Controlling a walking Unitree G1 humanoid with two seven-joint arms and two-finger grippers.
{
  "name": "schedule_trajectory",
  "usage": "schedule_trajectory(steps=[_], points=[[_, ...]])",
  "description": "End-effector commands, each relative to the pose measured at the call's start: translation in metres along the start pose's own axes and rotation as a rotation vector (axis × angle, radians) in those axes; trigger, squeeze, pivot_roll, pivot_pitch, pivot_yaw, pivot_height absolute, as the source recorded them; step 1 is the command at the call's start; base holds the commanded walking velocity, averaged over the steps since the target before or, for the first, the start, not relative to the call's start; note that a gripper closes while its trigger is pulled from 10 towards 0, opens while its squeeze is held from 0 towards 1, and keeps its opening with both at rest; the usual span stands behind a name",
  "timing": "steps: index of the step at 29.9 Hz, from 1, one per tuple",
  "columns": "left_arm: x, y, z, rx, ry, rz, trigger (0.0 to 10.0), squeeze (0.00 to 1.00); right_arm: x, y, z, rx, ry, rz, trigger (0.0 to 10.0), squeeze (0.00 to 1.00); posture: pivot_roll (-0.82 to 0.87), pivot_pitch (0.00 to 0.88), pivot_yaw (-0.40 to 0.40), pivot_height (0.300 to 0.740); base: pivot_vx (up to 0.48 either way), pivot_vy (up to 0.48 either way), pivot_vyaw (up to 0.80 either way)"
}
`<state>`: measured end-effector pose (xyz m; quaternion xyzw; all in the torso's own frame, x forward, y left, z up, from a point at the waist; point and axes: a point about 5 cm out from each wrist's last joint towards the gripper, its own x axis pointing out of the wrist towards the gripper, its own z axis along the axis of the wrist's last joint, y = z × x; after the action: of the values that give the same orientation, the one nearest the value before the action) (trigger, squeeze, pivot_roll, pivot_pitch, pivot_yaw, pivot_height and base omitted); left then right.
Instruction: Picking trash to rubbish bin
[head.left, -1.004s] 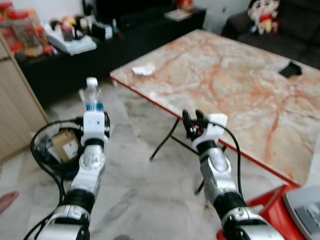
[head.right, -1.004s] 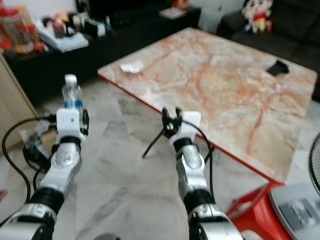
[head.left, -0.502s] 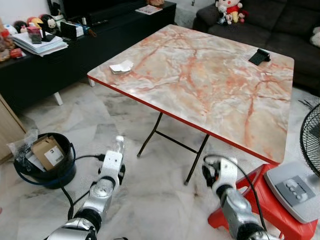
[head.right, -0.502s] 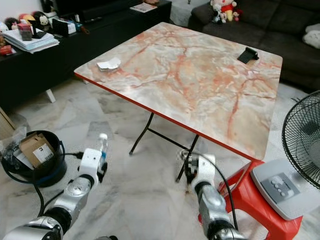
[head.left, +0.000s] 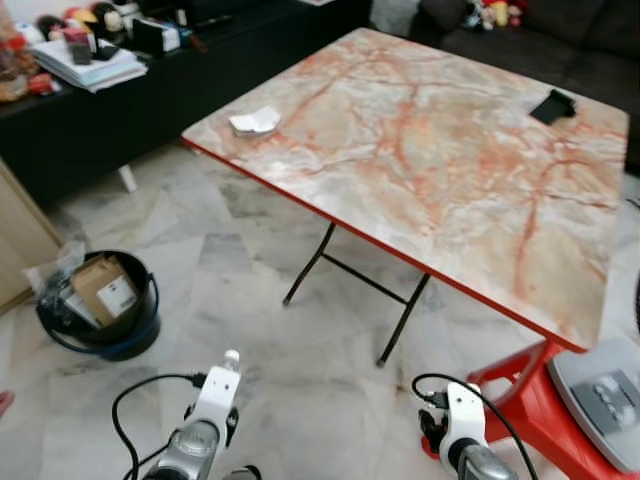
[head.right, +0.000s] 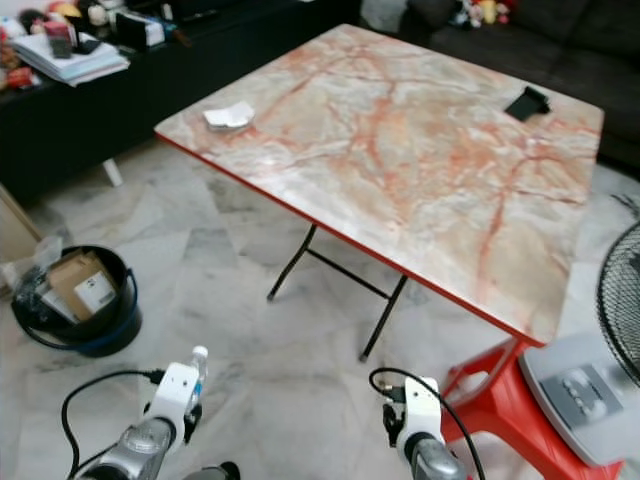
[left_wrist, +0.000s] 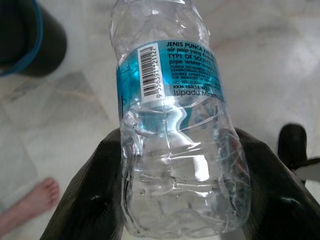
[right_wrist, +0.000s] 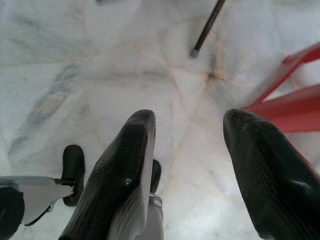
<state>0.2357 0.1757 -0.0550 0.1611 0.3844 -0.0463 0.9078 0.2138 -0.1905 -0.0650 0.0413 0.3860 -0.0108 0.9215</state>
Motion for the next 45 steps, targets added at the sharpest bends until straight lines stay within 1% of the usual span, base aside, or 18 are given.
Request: schedule_trajectory(steps=[1,8,10,13,19,24,37,39,40,42,45], points=[[-0.001,-0.005,-0.005,0.014,0.023,-0.012,10.0,0.00,-0.001,-0.004,-0.004,0.010,0.018,-0.020,10.0,0.00,0.07,0.124,-0.106,0.740,0.000,0.000,0.79],[-0.002,-0.007,-0.008,0.016,0.023,-0.019,10.0,0.00,0.000,-0.002,-0.002,0.007,0.012,-0.018,10.0,0.00,0.07,0.124,-0.106,0.740,0.000,0.000,0.79],[-0.002,-0.008,-0.010,-0.004,0.019,-0.021,10.0,0.00,0.000,-0.002,-0.002,0.007,0.013,-0.018,10.0,0.00,0.07,0.125,-0.106,0.740,0.000,0.000,0.79],[-0.003,-0.008,-0.013,-0.003,0.022,-0.022,10.0,0.00,0.000,-0.002,-0.002,0.007,0.015,-0.018,10.0,0.00,0.07,0.125,-0.106,0.740,0.000,0.000,0.79],[-0.005,-0.008,-0.021,0.003,0.050,-0.020,10.0,0.00,-0.001,-0.002,-0.005,0.006,0.020,-0.019,10.0,0.00,0.07,0.129,-0.106,0.740,0.000,0.000,0.79],[-0.006,-0.009,-0.026,-0.017,0.058,-0.024,10.0,0.00,-0.002,-0.003,-0.007,0.008,0.026,-0.022,10.0,0.00,0.07,0.130,-0.107,0.740,0.000,0.000,0.79],[-0.007,-0.011,-0.029,-0.021,0.063,-0.016,10.0,0.00,-0.002,-0.003,-0.007,0.019,0.024,-0.018,10.0,0.00,0.07,0.133,-0.109,0.740,0.000,0.000,0.79],[-0.007,-0.011,-0.029,-0.022,0.065,-0.018,10.0,0.00,-0.002,-0.004,-0.005,0.051,0.011,-0.027,10.0,0.00,0.07,0.133,-0.109,0.740,0.000,0.000,0.00],[-0.007,-0.011,-0.029,-0.022,0.065,-0.018,10.0,0.00,-0.002,-0.004,-0.005,0.051,0.011,-0.027,10.0,0.00,0.07,0.133,-0.109,0.740,0.000,0.000,0.00],[-0.008,-0.011,-0.030,0.003,0.062,-0.013,10.0,0.00,-0.001,-0.002,-0.003,0.058,-0.001,-0.011,10.0,0.00,0.07,0.132,-0.110,0.740,0.122,0.000,0.00],[-0.008,-0.010,-0.031,0.000,0.071,-0.004,10.0,0.00,-0.001,-0.002,-0.003,0.058,-0.002,-0.010,10.0,0.00,0.07,0.132,-0.110,0.740,0.279,0.000,0.00]])
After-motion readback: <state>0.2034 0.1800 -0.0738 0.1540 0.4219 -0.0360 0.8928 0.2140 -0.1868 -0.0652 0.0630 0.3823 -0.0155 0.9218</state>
